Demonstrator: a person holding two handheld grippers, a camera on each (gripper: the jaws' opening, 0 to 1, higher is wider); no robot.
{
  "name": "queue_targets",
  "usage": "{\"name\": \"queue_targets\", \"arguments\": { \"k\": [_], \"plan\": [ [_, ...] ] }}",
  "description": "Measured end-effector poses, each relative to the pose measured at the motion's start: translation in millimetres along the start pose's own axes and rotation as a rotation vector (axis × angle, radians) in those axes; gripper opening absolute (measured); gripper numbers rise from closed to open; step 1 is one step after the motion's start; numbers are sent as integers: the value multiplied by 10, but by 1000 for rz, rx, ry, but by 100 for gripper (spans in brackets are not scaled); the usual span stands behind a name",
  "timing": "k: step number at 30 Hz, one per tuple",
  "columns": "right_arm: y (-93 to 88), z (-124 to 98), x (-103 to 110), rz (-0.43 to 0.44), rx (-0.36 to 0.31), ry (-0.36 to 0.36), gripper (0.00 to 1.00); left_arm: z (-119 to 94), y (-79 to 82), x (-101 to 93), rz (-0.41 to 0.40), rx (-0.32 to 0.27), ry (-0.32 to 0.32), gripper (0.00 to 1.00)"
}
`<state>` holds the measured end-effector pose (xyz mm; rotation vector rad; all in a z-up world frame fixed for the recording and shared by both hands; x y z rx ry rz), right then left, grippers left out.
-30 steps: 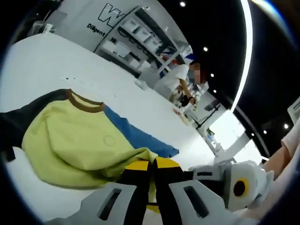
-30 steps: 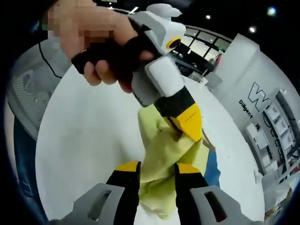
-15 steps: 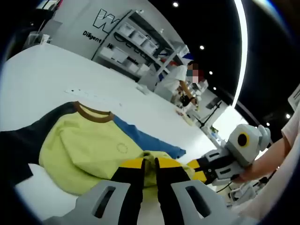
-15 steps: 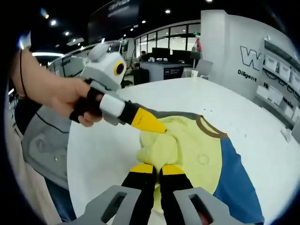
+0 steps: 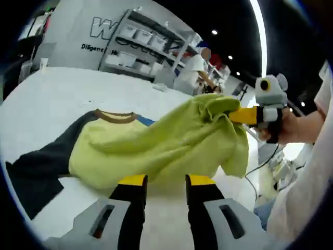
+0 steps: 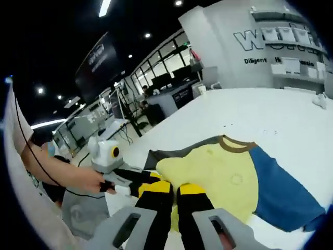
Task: Fold the garment on the visible template until the final outline fits inside the template.
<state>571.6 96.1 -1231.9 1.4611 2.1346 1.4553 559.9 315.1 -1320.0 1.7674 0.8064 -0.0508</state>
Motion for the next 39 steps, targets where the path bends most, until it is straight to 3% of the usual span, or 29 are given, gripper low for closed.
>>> {"name": "queue_targets", "arguments": {
  "k": [3,7,10,11,12,14,16,18,24,28,35,39],
  "plan": [
    [20,-42,6,69,-12,30,0,46,-15,-39,67,41,31,43],
    [-5,-71,10,170,24,90,0,32,101,-80,84,3,39,30],
    [-41,-73,5,186,32,97,0,49,289,-206,110,-80,-42,30],
    [-54,-77,16,157,34,95,0,54,340,-248,112,-104,-74,32],
    [-65,-78,12,99,33,90,0,60,379,-284,97,-126,-108,32],
    [-102,-78,57,85,40,104,0,73,441,-343,15,-172,-171,32],
    [-134,-73,69,72,33,124,0,85,464,-379,-3,-173,-221,32],
    [-190,-71,64,5,49,117,0,91,449,-401,-35,-162,-253,28],
    [-279,-75,46,-10,56,124,0,79,340,-374,-132,-147,-319,25],
    [-313,-83,-4,14,54,129,0,46,348,-371,-197,-169,-390,27],
    [-347,-71,3,12,71,137,0,107,383,-363,-234,-196,-430,24],
    [-362,-63,23,12,81,162,0,148,354,-377,-215,-160,-424,8]
  ]
}}
Point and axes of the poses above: the point that each gripper's makers call its tool centre point, and the gripper's own axes: z roughly forward along the fingers, x roughly to its left, y roughly out of its top, the point moved 10 cm from there along -z, roughly backward along the fingers, and after that the axes turned 13 degrees about -y, right-handed, at the moved point
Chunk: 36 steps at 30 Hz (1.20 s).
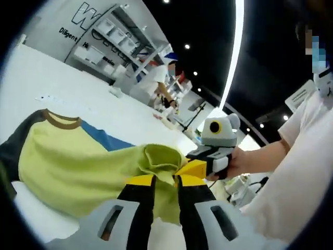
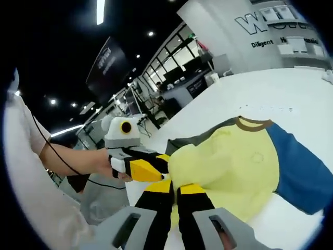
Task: Fold the garment on the visible template until the final outline fits inside the template.
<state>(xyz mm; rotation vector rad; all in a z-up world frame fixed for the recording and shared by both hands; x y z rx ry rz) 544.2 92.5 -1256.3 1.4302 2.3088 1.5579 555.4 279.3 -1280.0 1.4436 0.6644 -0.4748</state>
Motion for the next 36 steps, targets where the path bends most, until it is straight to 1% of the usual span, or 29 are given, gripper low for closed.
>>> {"name": "queue_targets", "arguments": {
  "k": [2,3,5,6,7,10,14,17,19,20,21,22,23,25,26,27,28,29,30,32,33,34,35,36],
  "plan": [
    [-8,15,2,-5,10,3,0,13,-15,-4,2,9,-5,1],
    [-11,20,11,-13,16,7,0,15,-27,6,2,24,7,0],
    [-23,25,7,-24,24,5,0,-5,-25,13,-1,26,8,0],
    [-28,24,2,-27,29,3,0,-22,-13,22,10,28,28,0],
    [-31,20,-5,-29,31,2,0,-65,24,53,48,35,78,0],
    [-29,-1,-44,-33,39,-4,0,-143,121,62,64,17,95,0],
    [-27,-26,-103,-51,46,-21,0,-275,318,48,102,-7,122,0],
    [-23,-50,-130,-83,63,-31,0,-415,473,46,148,-22,164,0],
    [-11,-75,-152,-146,79,-40,0,-497,536,34,165,-20,179,0],
    [-6,-93,-150,-180,93,-33,0,-555,576,24,188,-9,193,0],
    [5,-107,-144,-226,109,-28,0,-589,591,11,197,8,193,0],
    [9,-112,-138,-239,113,-22,0,-648,608,-1,230,46,209,0],
    [24,-122,-115,-273,128,-4,0,-677,607,-14,244,73,214,0],
    [54,-133,-97,-358,154,-11,0,-732,586,-58,270,149,208,0],
    [65,-134,-83,-396,170,-12,0,-765,570,-89,291,204,215,0],
    [76,-133,-55,-419,183,-4,0,-773,563,-105,300,225,214,0],
    [92,-127,-22,-464,197,4,0,-793,545,-150,320,271,207,0],
    [91,-120,4,-508,217,13,0,-804,531,-184,323,294,196,0],
    [68,-111,53,-570,263,33,0,-811,499,-237,317,320,167,0],
    [0,-70,123,-656,314,54,0,-820,422,-283,295,366,128,0],
    [-41,-51,146,-677,332,63,0,-823,350,-281,294,403,128,0],
    [-85,-30,158,-698,347,66,0,-824,301,-269,297,423,135,0],
    [-158,8,181,-719,364,72,0,-825,209,-236,286,445,140,0],
    [-240,43,189,-723,383,85,0,-823,156,-220,278,452,136,0]
  ]
}}
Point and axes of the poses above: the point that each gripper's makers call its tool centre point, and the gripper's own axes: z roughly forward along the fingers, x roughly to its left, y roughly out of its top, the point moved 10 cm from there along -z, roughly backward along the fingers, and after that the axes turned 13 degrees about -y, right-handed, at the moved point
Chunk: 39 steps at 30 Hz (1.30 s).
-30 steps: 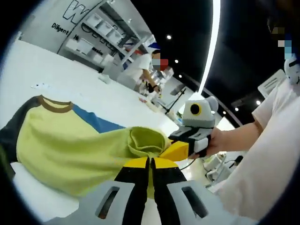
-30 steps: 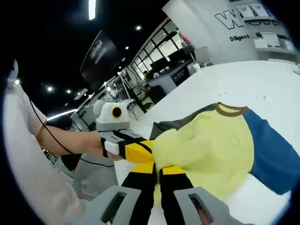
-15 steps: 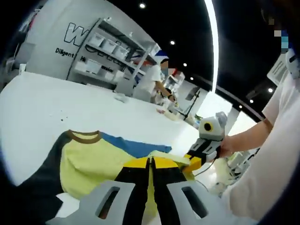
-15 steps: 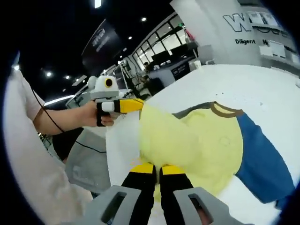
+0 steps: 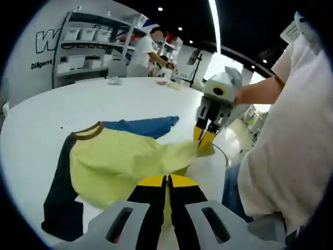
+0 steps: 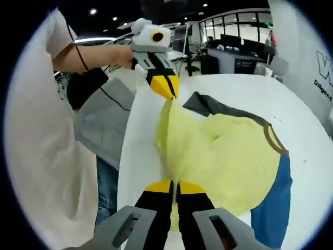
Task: Fold the garment on the visible template until the final outline fits inside the template.
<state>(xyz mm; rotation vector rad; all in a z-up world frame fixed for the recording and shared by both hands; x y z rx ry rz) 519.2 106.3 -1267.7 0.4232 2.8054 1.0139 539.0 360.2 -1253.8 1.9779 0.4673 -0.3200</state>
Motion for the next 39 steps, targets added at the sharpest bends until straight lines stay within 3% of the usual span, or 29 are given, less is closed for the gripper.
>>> {"name": "queue_targets", "arguments": {
  "k": [5,11,13,18,22,24,26,29,32,33,36,39],
  "plan": [
    [-246,268,225,-86,106,27,0,136,-309,-24,-39,19,-11,0],
    [-436,417,361,-124,145,20,0,101,-650,-27,-66,61,59,1],
    [-472,413,376,-125,147,11,0,51,-738,-34,-66,72,97,6],
    [-578,367,368,-134,146,-58,4,11,-994,-102,-59,169,170,13],
    [-716,317,371,-131,156,-98,14,131,-1074,-202,-7,223,160,19],
    [-773,290,385,-128,164,-108,15,193,-1123,-216,41,307,193,23],
    [-825,267,395,-122,168,-124,16,247,-1180,-219,45,351,202,25],
    [-901,262,418,-107,172,-137,18,342,-1241,-249,55,351,182,23],
    [-991,275,442,-100,186,-156,21,374,-1282,-234,107,413,212,20],
    [-1009,274,453,-98,186,-157,21,362,-1275,-213,120,417,242,16],
    [-1061,282,473,-93,197,-167,21,359,-1246,-164,95,382,243,11],
    [-1106,274,481,-92,207,-180,16,332,-1250,-164,119,402,237,8]
  ]
}}
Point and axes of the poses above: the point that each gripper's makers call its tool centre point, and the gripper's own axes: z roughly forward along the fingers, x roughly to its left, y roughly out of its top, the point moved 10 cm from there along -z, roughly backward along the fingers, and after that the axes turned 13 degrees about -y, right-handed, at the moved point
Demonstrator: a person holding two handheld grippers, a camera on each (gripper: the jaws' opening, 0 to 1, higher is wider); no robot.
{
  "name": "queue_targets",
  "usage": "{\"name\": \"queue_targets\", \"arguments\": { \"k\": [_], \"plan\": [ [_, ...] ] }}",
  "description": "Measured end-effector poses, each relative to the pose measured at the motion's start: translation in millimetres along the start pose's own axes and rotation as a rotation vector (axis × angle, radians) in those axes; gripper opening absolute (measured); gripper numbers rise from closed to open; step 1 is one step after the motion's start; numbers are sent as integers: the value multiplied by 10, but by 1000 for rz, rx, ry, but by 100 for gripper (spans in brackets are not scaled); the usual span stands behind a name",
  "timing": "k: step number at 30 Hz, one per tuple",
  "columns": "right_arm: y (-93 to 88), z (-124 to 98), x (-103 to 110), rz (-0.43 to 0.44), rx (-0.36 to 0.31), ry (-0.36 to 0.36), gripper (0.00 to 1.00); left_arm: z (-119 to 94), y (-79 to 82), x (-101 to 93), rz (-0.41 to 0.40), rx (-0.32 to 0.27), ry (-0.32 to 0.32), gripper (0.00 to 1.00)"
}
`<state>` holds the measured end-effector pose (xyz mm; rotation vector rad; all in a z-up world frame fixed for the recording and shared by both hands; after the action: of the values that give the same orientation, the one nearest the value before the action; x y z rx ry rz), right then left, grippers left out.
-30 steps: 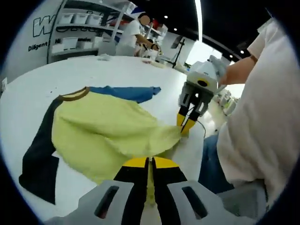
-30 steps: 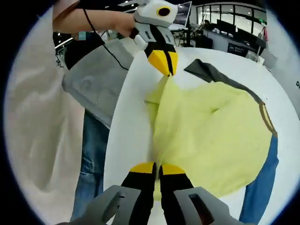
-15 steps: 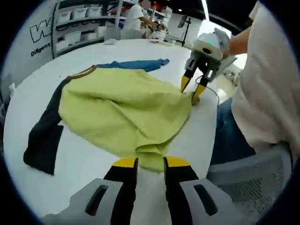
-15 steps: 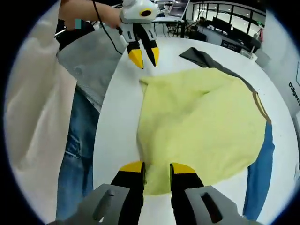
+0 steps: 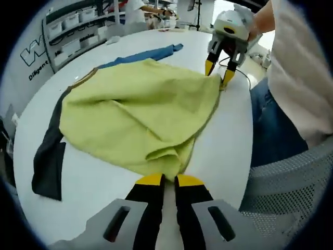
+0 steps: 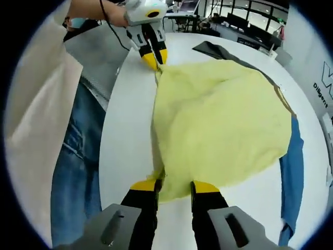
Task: Fold the garment on the visible template until the final outline fits inside the template.
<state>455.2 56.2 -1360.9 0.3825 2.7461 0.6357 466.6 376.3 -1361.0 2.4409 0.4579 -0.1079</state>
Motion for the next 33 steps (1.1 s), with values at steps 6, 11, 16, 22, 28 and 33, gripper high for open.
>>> {"name": "queue_targets", "arguments": {
  "k": [6,11,16,22,28,33],
  "plan": [
    [-9,-39,-23,-2,3,-14,0,-329,-137,78,-36,2,32,7],
    [21,-49,-14,-24,6,-11,0,-568,-340,154,-42,41,62,7],
    [53,-65,14,-69,5,-12,0,-674,-475,208,-33,87,102,7],
    [37,-77,39,-76,9,1,0,-726,-552,238,-30,111,114,7],
    [-19,-134,120,-107,11,24,0,-642,-547,150,-25,110,71,6],
    [-53,-176,180,-112,7,29,0,-662,-625,114,-41,105,71,6]
  ]
}}
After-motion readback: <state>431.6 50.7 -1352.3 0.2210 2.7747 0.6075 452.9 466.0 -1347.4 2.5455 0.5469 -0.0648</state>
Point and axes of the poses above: the point that each gripper's makers call its tool centre point, and the gripper's own axes: z roughly forward along the fingers, x roughly to its left, y roughly out of its top, the point moved 10 cm from there along -z, roughly backward along the fingers, and after that the axes turned 13 degrees about -y, right-handed, at the moved point
